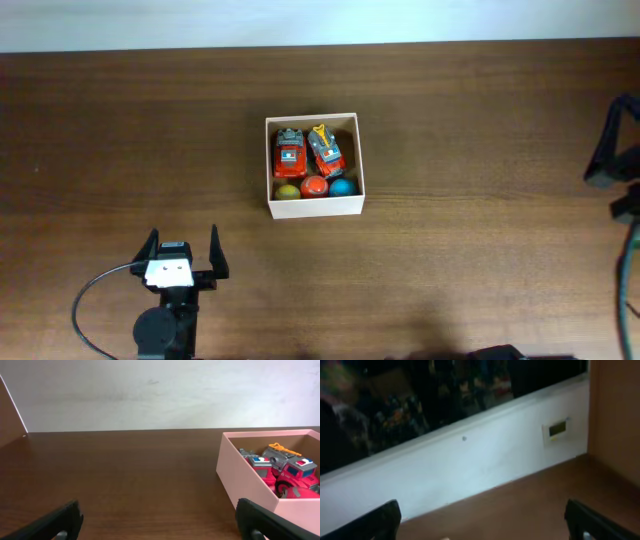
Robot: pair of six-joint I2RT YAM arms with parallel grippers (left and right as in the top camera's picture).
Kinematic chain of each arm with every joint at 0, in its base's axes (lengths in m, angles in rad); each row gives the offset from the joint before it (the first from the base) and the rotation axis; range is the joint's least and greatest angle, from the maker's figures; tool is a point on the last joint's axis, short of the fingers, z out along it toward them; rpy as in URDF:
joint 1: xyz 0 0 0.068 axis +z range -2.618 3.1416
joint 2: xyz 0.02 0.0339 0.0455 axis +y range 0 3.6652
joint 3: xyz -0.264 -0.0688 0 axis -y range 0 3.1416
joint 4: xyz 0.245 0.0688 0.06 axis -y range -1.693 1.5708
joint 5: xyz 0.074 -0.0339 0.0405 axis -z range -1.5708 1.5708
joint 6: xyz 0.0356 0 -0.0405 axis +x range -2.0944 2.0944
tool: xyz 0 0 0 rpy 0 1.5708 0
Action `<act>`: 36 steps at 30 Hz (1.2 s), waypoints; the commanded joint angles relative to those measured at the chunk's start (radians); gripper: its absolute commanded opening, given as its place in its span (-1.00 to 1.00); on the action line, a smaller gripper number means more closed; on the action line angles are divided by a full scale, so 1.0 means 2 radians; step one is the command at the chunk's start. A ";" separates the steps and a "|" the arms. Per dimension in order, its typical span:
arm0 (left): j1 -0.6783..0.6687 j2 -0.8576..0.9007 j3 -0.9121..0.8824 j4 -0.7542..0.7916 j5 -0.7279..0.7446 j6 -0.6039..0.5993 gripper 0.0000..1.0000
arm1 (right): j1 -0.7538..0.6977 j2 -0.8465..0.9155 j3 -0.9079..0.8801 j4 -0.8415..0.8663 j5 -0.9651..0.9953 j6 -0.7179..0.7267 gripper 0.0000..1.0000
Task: Pack container
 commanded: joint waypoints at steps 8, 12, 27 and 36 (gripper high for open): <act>0.003 -0.005 -0.003 0.001 0.006 0.008 0.99 | -0.024 -0.191 -0.399 0.273 -0.013 -0.003 0.98; 0.003 -0.005 -0.003 0.001 0.006 0.008 0.99 | -0.024 -0.234 -0.514 0.385 -0.013 -0.003 0.98; 0.003 -0.005 -0.003 0.001 0.006 0.008 0.99 | -0.024 -0.382 -0.822 0.678 -0.023 -0.003 0.98; 0.003 -0.005 -0.003 0.001 0.006 0.008 0.99 | -0.024 -0.466 -0.923 0.681 -0.032 -0.003 0.98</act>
